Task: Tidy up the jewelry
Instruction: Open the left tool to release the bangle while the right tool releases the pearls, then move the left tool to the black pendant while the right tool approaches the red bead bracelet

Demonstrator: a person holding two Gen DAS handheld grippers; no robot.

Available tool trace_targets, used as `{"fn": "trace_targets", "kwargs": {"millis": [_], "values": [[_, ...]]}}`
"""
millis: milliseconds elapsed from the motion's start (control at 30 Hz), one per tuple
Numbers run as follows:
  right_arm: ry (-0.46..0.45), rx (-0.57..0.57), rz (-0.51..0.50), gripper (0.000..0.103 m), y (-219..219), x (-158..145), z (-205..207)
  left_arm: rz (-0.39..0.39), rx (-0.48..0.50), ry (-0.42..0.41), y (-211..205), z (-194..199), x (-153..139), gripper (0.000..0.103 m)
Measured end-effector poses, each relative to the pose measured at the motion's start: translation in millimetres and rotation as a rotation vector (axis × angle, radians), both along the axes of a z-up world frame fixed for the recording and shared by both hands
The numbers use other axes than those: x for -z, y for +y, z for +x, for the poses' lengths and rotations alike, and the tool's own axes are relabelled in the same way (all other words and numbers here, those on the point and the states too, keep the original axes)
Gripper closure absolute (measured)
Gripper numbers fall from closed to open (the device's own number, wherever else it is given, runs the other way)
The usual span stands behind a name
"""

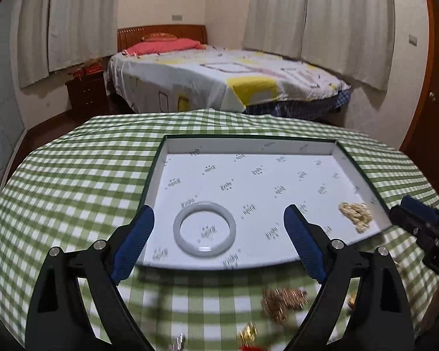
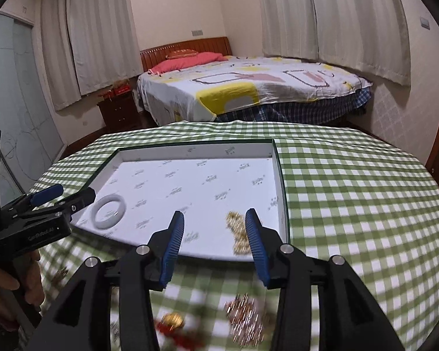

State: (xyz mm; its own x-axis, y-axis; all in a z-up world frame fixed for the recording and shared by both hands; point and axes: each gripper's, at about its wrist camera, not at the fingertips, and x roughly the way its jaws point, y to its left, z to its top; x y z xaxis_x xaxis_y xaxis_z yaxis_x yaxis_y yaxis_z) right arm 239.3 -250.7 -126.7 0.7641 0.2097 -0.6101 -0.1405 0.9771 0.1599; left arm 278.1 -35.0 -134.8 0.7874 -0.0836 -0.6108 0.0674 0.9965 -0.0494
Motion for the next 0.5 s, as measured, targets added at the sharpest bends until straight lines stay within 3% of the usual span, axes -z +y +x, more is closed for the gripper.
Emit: {"fn": "trace_targets", "kwargs": {"millis": [200,500], "values": [[0.008,-0.012,-0.005,0.059,8,10,-45,-0.040,-0.031,-0.009,9,-48,0,0.015],[0.059,-0.036,-0.016,0.054,16,42,-93,-0.026,-0.061,0.025,14,-107,18,0.015]]}}
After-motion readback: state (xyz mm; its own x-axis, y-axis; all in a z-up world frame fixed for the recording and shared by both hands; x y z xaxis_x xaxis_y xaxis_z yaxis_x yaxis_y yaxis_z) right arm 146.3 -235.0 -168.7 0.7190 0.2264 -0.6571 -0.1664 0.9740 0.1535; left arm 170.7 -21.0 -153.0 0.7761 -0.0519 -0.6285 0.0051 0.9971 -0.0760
